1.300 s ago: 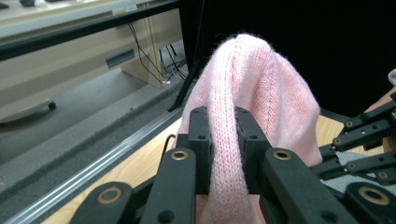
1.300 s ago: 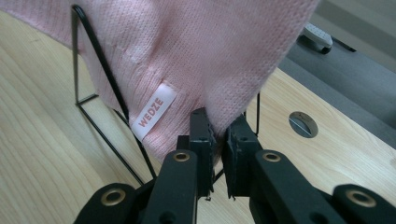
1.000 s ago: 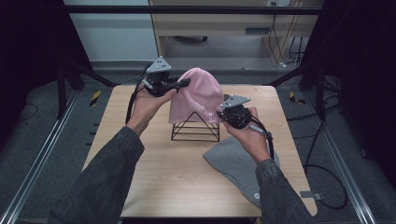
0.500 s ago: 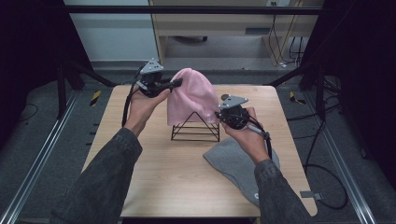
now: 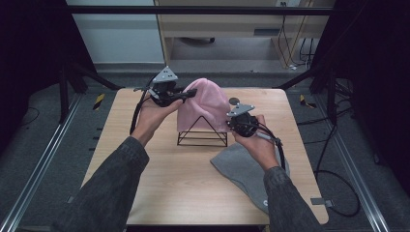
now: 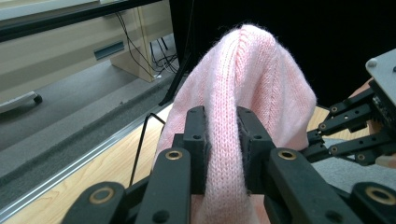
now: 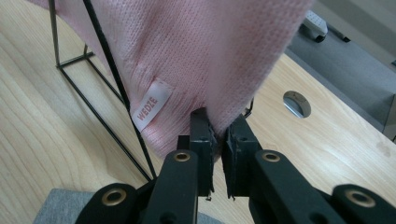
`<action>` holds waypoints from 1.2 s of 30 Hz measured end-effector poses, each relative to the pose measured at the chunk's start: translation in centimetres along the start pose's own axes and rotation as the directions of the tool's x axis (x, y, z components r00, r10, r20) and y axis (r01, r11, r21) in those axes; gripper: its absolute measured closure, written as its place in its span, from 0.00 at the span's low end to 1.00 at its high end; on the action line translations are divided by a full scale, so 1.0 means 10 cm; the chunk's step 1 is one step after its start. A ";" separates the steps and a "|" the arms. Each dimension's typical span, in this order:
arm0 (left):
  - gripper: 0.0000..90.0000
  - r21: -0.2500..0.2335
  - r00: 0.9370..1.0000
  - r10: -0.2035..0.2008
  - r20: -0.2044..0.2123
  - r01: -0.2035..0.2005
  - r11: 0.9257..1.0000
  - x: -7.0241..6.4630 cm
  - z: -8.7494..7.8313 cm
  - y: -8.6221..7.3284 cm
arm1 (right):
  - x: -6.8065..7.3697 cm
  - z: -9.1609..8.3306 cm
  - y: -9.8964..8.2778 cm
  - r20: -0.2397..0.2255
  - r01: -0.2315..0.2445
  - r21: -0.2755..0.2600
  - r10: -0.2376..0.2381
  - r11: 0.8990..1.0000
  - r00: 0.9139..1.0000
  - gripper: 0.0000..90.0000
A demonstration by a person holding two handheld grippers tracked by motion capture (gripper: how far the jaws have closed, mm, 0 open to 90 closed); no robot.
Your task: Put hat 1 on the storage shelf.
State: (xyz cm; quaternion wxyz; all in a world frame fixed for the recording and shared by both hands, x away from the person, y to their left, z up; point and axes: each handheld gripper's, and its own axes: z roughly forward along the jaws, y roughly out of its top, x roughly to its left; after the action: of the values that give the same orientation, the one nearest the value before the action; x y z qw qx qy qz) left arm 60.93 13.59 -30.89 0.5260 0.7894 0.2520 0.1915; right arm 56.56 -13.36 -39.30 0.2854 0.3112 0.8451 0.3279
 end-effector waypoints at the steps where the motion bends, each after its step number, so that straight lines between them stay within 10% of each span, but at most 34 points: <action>1: 0.84 0.003 1.000 -0.005 -0.001 0.005 1.000 0.01 0.01 -0.01 | 0.01 0.02 0.00 -0.004 0.000 0.003 0.000 1.000 1.000 0.93; 7: 0.86 -0.012 1.000 0.001 0.008 -0.001 1.000 -0.01 0.05 0.02 | 0.03 0.09 -0.02 -0.008 -0.013 0.020 0.013 1.000 1.000 0.93; 16: 0.89 -0.063 1.000 0.014 -0.025 -0.015 0.998 0.03 0.02 0.31 | -0.05 -0.12 0.04 0.014 -0.072 -0.090 0.073 0.993 0.997 0.93; 36: 0.89 -0.025 0.999 0.041 -0.018 -0.042 0.999 0.04 0.04 0.16 | 0.00 -0.05 0.04 0.017 -0.032 -0.063 0.034 0.997 0.999 0.93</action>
State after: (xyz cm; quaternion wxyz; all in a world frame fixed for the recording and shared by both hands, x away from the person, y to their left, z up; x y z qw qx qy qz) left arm 61.76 12.99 -29.53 0.5297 0.7859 0.2378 0.2126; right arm 56.29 -13.33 -38.71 0.2973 0.3190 0.8265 0.3562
